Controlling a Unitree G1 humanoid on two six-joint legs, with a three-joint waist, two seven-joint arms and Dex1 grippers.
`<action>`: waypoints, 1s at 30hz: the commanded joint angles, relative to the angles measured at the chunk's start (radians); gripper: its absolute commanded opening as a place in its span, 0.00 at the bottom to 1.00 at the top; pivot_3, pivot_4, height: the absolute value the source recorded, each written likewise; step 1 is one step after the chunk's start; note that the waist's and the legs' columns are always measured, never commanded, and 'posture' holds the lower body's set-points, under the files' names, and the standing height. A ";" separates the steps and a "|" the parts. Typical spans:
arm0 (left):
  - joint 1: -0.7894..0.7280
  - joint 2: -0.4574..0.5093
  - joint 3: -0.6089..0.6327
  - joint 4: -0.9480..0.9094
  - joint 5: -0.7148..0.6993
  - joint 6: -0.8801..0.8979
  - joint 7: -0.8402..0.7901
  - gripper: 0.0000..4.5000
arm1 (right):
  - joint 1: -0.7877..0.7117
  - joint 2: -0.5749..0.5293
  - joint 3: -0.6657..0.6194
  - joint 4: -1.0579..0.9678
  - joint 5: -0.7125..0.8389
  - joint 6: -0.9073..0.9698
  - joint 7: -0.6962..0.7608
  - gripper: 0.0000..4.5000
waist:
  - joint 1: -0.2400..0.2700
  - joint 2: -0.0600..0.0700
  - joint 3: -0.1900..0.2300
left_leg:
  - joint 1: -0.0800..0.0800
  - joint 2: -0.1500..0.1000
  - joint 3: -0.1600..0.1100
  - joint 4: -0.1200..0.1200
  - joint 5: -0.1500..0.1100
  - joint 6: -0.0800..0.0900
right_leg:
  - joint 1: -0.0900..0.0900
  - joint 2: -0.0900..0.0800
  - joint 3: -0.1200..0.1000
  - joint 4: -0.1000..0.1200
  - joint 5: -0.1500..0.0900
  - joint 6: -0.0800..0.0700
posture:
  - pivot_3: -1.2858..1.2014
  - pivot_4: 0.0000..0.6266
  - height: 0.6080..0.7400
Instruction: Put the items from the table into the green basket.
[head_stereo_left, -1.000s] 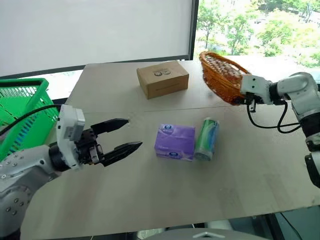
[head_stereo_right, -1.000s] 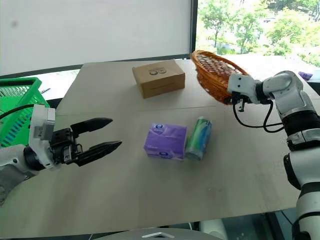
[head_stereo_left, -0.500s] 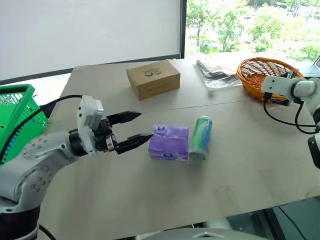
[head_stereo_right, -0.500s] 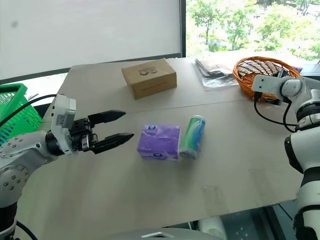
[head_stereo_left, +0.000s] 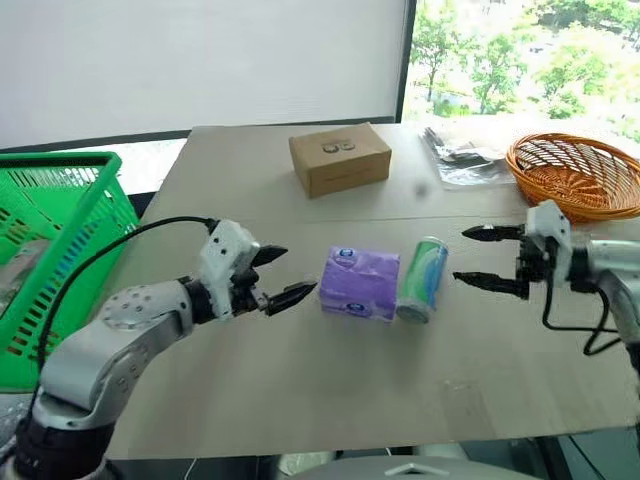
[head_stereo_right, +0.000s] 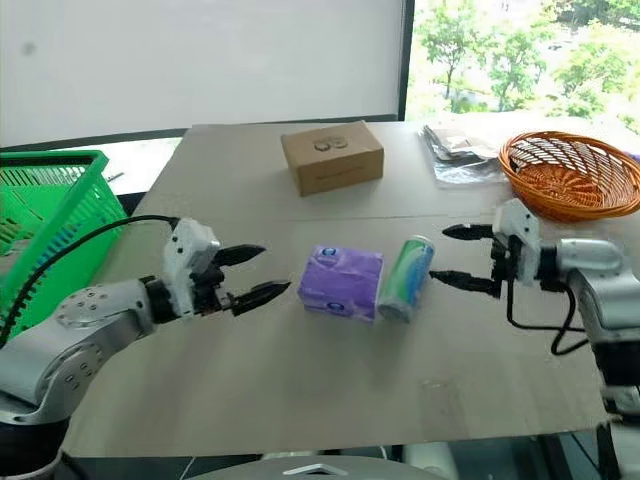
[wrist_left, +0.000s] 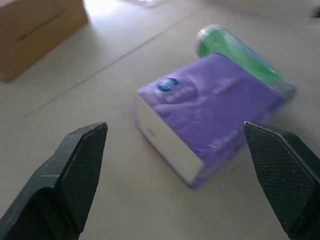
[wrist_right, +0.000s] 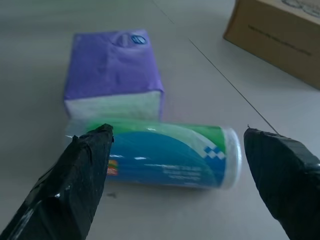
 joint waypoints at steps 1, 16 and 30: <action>-0.021 -0.087 -0.042 0.015 0.022 0.099 0.143 1.00 | 0.109 -0.015 -0.098 -0.223 0.101 0.105 -0.095 0.99 | -0.009 -0.003 -0.002 | 0.000 0.000 0.000 0.001 0.000 0.000 | 0.000 0.000 0.000 0.000 0.000 0.001 | 0.57 0.03 1.00; -0.128 -0.393 -0.004 0.177 -0.066 0.361 0.392 1.00 | 0.267 -0.039 -0.093 -0.339 0.057 0.057 -0.145 0.99 | -0.045 -0.005 -0.011 | 0.001 0.002 0.002 0.006 0.000 0.000 | 0.001 0.008 0.002 0.002 -0.001 0.002 | 0.55 0.03 1.00; -0.163 -0.437 0.031 0.190 -0.031 0.338 0.405 0.00 | 0.204 -0.009 -0.107 -0.334 0.153 0.108 -0.177 1.00 | -0.049 -0.005 -0.016 | 0.005 0.001 0.002 0.006 0.000 0.000 | 0.005 0.007 0.004 0.001 -0.003 0.000 | 0.55 0.02 1.00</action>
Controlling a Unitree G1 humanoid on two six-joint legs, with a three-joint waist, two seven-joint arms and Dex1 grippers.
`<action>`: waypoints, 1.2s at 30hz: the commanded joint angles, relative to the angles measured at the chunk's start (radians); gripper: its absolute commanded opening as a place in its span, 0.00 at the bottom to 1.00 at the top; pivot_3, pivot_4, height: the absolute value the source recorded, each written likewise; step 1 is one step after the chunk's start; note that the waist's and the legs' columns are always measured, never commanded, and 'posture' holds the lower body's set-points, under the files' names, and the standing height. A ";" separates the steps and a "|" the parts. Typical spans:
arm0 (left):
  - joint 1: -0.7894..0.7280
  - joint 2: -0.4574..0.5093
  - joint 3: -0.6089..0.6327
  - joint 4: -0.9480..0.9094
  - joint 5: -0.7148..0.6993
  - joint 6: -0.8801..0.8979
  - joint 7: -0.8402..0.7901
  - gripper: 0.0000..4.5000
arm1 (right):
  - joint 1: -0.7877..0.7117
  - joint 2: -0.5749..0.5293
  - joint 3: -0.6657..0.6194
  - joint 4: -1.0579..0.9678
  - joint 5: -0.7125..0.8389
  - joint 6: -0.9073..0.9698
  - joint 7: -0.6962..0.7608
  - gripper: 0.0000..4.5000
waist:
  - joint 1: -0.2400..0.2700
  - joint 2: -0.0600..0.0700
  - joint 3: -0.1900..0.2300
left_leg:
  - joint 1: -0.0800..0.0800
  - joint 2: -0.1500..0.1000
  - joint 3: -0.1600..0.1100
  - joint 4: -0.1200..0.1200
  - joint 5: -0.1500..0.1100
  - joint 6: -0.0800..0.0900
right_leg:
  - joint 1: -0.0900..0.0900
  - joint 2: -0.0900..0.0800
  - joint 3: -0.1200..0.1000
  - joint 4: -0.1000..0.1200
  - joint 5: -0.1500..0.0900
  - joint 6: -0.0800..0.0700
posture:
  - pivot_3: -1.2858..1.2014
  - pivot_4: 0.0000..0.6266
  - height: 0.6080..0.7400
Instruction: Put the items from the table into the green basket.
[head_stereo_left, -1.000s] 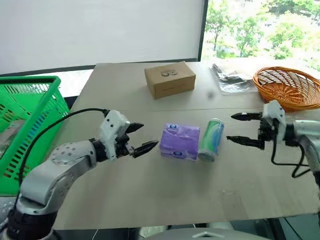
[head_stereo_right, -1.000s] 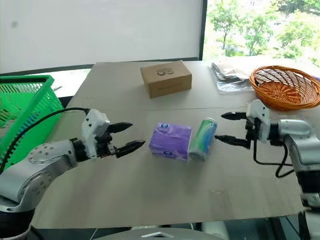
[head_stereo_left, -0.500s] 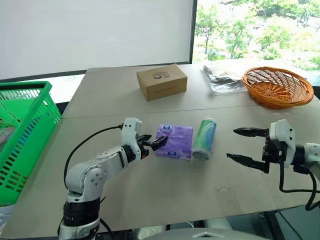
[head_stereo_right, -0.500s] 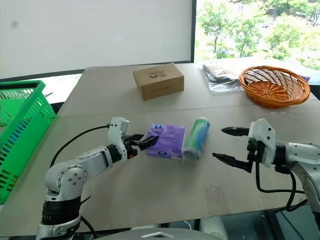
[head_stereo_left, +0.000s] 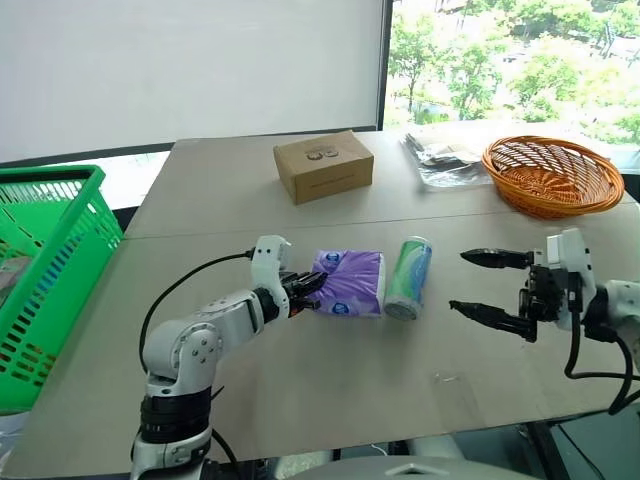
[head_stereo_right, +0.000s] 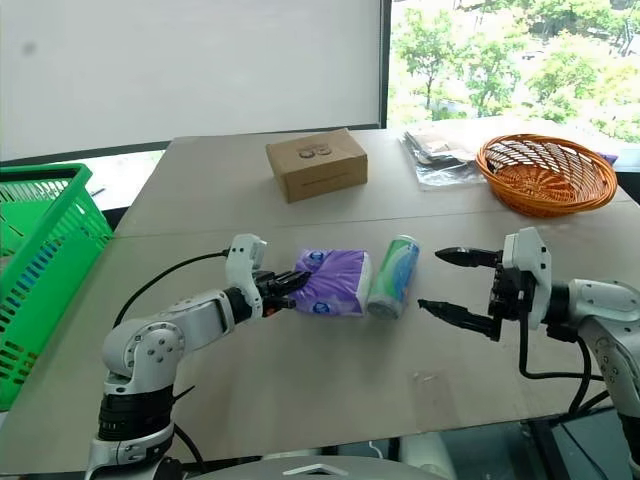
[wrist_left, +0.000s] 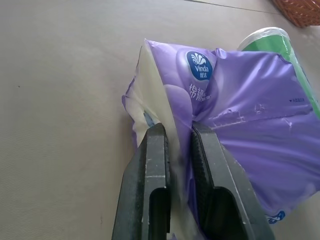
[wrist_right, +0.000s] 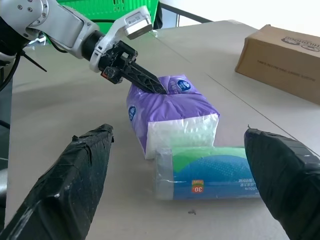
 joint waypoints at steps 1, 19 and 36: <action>-0.039 -0.003 0.039 0.008 0.031 -0.053 0.018 0.00 | -0.037 0.007 -0.014 -0.016 0.012 -0.013 -0.023 1.00 | -0.001 0.000 0.000 | 0.000 0.000 0.000 0.000 0.000 0.000 | 0.000 0.000 0.000 0.000 0.000 0.000 | 0.55 0.02 1.00; -0.165 0.803 0.435 0.524 0.499 -0.517 -0.077 0.00 | -0.458 0.357 0.260 -0.033 0.173 0.145 -0.182 1.00 | 0.001 -0.003 0.000 | -0.007 0.002 -0.003 -0.010 0.001 -0.003 | -0.010 -0.001 -0.003 -0.003 0.004 -0.004 | 0.60 0.00 1.00; -0.229 0.707 0.491 0.769 0.542 -0.821 -0.016 0.97 | -0.497 0.347 0.295 0.037 0.071 0.098 -0.138 1.00 | 0.132 -0.029 -0.016 | -0.010 0.000 -0.010 -0.009 -0.001 -0.009 | -0.010 -0.017 -0.017 -0.005 0.004 -0.004 | 0.62 0.00 1.00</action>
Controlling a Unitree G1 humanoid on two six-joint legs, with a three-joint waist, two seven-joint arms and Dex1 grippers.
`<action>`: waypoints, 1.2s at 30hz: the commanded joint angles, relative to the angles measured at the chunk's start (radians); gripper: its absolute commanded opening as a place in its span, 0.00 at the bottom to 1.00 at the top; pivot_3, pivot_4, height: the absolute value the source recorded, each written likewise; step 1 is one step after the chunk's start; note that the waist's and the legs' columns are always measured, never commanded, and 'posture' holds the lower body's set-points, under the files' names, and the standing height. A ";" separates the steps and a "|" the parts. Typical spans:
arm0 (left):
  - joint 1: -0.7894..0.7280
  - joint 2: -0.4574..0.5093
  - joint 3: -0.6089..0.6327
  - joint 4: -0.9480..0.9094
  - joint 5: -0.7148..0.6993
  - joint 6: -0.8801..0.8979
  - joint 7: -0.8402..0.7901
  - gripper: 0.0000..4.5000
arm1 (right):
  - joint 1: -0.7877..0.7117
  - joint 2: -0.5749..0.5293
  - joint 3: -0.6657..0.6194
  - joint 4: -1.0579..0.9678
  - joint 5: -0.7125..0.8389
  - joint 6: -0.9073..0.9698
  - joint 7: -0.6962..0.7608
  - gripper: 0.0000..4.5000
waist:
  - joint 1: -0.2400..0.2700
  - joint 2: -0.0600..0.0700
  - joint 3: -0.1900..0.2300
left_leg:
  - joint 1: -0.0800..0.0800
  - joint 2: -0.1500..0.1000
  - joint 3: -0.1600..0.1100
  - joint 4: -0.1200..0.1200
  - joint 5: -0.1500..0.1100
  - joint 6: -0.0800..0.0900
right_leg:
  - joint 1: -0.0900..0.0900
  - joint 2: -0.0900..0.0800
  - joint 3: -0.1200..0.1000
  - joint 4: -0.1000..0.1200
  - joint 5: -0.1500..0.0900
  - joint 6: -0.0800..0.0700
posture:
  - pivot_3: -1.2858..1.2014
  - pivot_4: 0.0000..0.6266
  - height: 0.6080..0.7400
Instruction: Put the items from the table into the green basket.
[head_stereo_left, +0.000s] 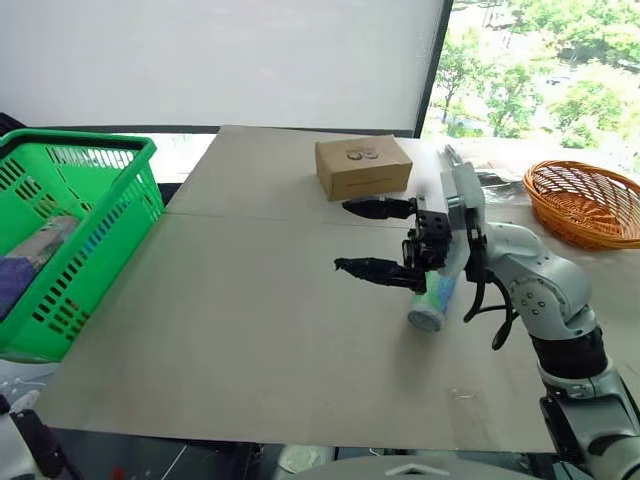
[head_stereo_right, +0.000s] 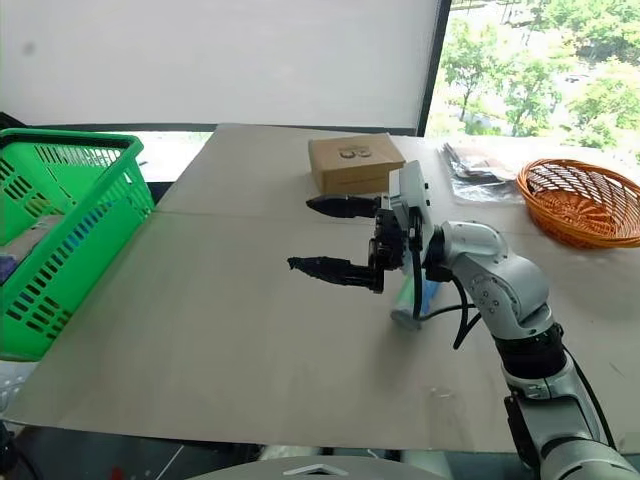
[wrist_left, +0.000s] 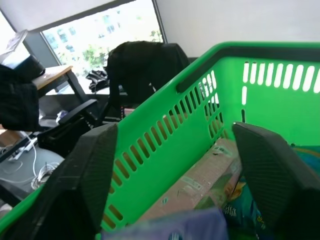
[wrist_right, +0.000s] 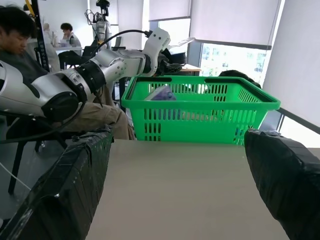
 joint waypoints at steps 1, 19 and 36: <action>-0.060 -0.019 -0.022 -0.074 -0.038 -0.080 -0.057 0.97 | 0.017 -0.040 -0.054 -0.034 -0.002 -0.005 -0.010 1.00 | 0.000 -0.001 -0.001 | 0.000 0.000 0.000 0.000 0.000 0.000 | 0.000 0.000 0.000 0.000 0.000 0.000 | 0.62 0.00 1.00; 0.017 -0.384 -0.588 -0.841 -0.467 0.394 -0.393 0.97 | 0.431 -0.315 -0.224 -0.123 -0.204 -0.054 -0.093 1.00 | -0.035 0.013 0.000 | -0.014 -0.001 0.004 0.004 0.003 0.006 | -0.012 0.003 0.006 0.003 0.001 0.000 | 0.58 0.04 1.00; -0.226 -0.835 -0.927 -0.505 -0.263 0.661 -0.179 0.97 | 0.804 -0.343 -0.512 -0.337 -0.167 -0.036 -0.172 1.00 | -0.216 0.021 0.015 | 0.005 0.001 0.009 0.003 0.003 0.006 | 0.008 0.020 0.015 0.003 -0.003 0.004 | 0.48 0.08 1.00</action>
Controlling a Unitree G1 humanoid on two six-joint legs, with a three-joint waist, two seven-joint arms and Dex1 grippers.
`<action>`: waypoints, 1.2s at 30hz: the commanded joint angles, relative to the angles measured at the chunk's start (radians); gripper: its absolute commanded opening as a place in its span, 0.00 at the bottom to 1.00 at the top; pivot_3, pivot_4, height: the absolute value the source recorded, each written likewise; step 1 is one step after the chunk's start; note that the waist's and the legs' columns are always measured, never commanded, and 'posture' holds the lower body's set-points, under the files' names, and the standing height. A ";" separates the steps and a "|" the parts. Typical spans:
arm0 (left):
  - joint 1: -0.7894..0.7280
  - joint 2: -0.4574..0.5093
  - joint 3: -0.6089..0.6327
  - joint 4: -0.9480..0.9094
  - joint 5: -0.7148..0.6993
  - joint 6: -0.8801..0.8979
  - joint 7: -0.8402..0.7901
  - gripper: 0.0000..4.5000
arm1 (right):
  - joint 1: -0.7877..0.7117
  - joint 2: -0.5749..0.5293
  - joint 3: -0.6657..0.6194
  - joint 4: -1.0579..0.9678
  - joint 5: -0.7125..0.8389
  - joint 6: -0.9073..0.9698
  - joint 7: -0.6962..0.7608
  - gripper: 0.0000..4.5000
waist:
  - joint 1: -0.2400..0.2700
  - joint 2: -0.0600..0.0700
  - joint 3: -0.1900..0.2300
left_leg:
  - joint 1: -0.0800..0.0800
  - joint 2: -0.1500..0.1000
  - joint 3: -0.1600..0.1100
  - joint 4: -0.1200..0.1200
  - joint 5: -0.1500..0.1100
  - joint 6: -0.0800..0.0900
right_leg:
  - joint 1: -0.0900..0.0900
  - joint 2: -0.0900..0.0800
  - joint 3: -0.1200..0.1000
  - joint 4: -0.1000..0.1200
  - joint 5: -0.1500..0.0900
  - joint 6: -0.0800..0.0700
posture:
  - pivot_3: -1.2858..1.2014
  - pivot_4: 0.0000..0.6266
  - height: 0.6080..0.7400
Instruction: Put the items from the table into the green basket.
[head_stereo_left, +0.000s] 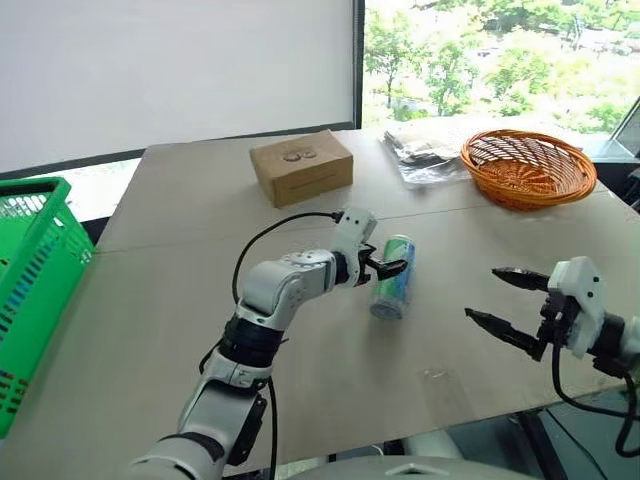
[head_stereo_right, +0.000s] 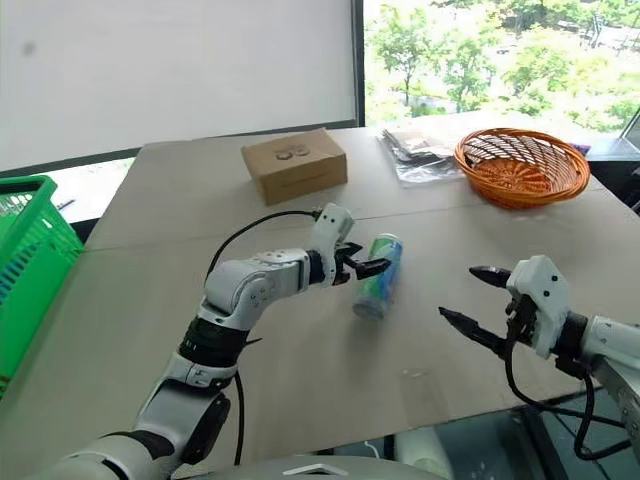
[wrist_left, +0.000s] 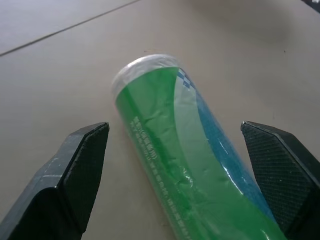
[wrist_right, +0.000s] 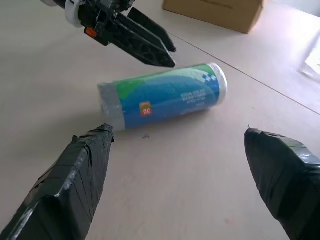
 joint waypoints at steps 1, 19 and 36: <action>-0.028 0.001 -0.043 0.019 0.054 0.035 0.005 0.97 | 0.020 0.016 -0.045 -0.068 0.011 -0.008 -0.037 1.00 | -0.016 0.001 0.000 | 0.000 0.000 0.000 0.000 0.000 0.000 | 0.000 0.000 0.000 0.000 0.000 0.000 | 0.47 0.09 1.00; 0.010 -0.061 -0.046 0.109 0.191 0.133 0.111 0.38 | 0.091 -0.028 -0.091 -0.090 0.065 0.038 -0.024 1.00 | -0.050 -0.002 0.002 | 0.029 0.000 0.007 -0.004 -0.001 -0.001 | 0.019 -0.001 0.006 -0.003 -0.003 -0.002 | 0.46 0.09 1.00; 0.088 0.058 0.273 -0.076 0.169 -0.016 0.158 0.38 | -0.226 0.011 0.039 0.038 0.114 0.036 -0.021 1.00 | -0.069 -0.010 0.027 | 0.032 0.000 -0.001 -0.014 -0.001 -0.002 | 0.021 -0.001 0.011 -0.006 -0.003 -0.002 | 0.51 0.09 1.00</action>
